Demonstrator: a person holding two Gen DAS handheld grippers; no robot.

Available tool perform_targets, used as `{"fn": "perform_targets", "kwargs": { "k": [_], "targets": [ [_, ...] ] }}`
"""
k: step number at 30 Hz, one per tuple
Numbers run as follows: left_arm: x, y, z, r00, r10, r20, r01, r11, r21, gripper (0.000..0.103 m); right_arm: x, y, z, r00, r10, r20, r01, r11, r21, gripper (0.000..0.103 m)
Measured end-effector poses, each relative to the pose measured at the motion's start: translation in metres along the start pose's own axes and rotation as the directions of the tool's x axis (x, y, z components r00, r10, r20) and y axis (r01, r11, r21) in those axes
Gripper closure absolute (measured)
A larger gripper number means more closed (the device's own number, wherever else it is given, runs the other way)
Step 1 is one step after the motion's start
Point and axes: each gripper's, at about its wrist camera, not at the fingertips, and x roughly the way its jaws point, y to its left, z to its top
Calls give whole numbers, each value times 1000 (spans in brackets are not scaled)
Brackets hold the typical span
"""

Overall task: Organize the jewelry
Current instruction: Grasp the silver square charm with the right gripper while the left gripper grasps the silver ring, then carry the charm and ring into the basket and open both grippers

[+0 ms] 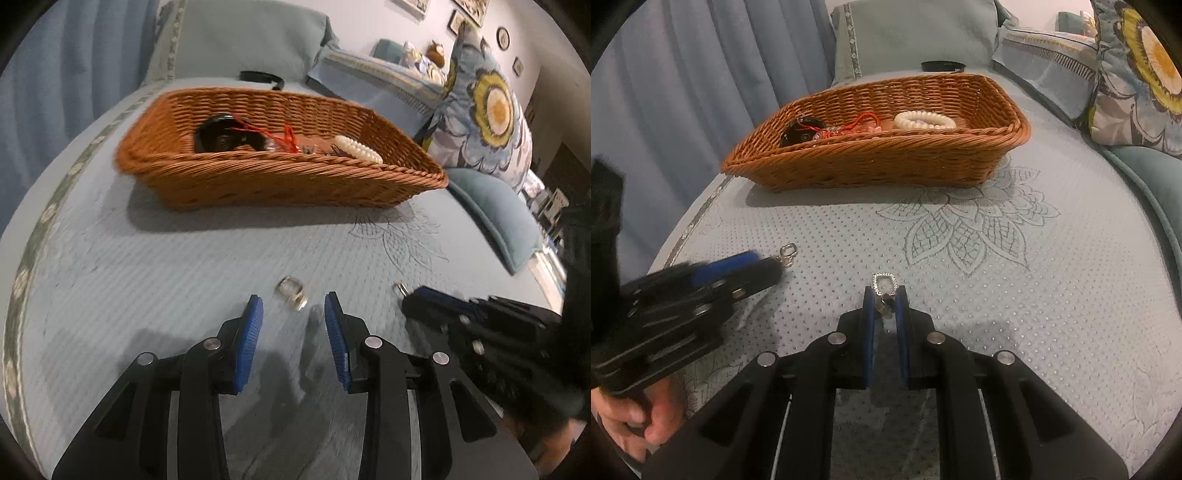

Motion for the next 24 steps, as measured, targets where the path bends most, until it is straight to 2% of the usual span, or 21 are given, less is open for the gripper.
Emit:
{"fn": "perform_targets", "kwargs": {
  "k": [3,5,6,7,10,16,24],
  "targets": [
    [8,-8,3,999,50,-5,-49,998,46,72,2,0,1,1000,8,-4,-8,1000,2,94],
    [9,-11,3,996,86,1,-86,994,61,85,1,0,1,1000,9,-3,-9,1000,0,94],
    [8,-9,3,997,75,3,-75,996,55,87,1,0,0,1000,11,-2,-11,1000,-1,94],
    [7,-7,2,998,61,8,-61,997,48,94,0,0,0,1000,14,0,-14,1000,-3,94],
    [-3,-3,-2,999,37,26,-38,998,45,94,-3,1,-2,1000,27,7,-27,1000,-6,94],
    [-41,12,-23,991,-47,126,45,999,22,94,-14,1,-4,996,80,39,-80,997,-1,94],
    [-66,8,-19,976,-99,193,97,995,20,94,-38,13,-1,988,113,105,-109,993,-39,94]
  ]
}}
